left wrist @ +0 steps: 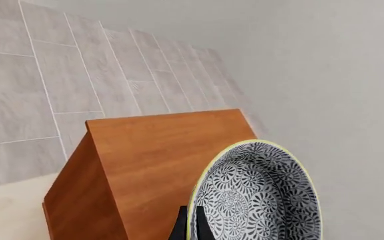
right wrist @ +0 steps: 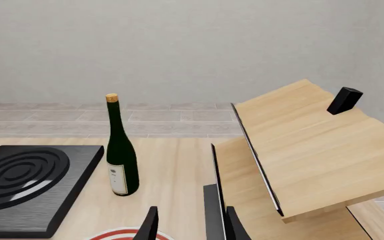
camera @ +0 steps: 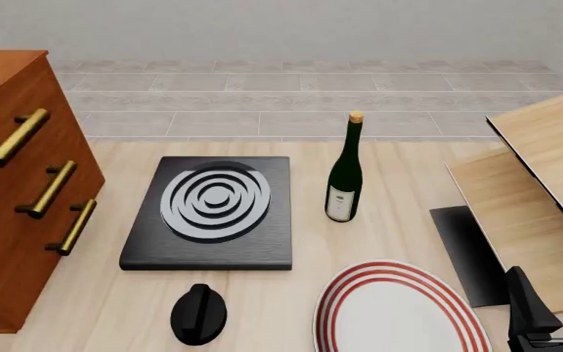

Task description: Put the bowl on the top of the cabinet.

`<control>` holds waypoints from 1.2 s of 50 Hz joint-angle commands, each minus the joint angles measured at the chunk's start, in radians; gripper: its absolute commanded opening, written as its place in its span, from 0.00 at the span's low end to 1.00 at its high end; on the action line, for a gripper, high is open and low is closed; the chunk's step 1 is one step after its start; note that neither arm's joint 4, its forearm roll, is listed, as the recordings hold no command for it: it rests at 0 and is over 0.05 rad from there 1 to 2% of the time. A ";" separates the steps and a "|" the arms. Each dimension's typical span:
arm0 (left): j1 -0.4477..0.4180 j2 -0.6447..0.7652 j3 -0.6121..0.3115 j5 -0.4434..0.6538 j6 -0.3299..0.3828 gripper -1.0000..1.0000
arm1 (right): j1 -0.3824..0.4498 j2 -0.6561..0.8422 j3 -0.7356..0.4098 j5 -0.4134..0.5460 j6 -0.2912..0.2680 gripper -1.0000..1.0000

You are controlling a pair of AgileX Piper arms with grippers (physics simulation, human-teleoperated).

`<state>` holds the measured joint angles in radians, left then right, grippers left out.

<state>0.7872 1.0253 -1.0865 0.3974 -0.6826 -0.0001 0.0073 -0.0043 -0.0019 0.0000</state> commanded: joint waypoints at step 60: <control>-0.022 -0.111 -0.003 0.011 0.072 1.00 | 0.000 0.000 0.000 0.000 0.000 1.00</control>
<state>0.7710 0.9334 -1.0910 0.4036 -0.6099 0.0000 0.0073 -0.0043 -0.0019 0.0000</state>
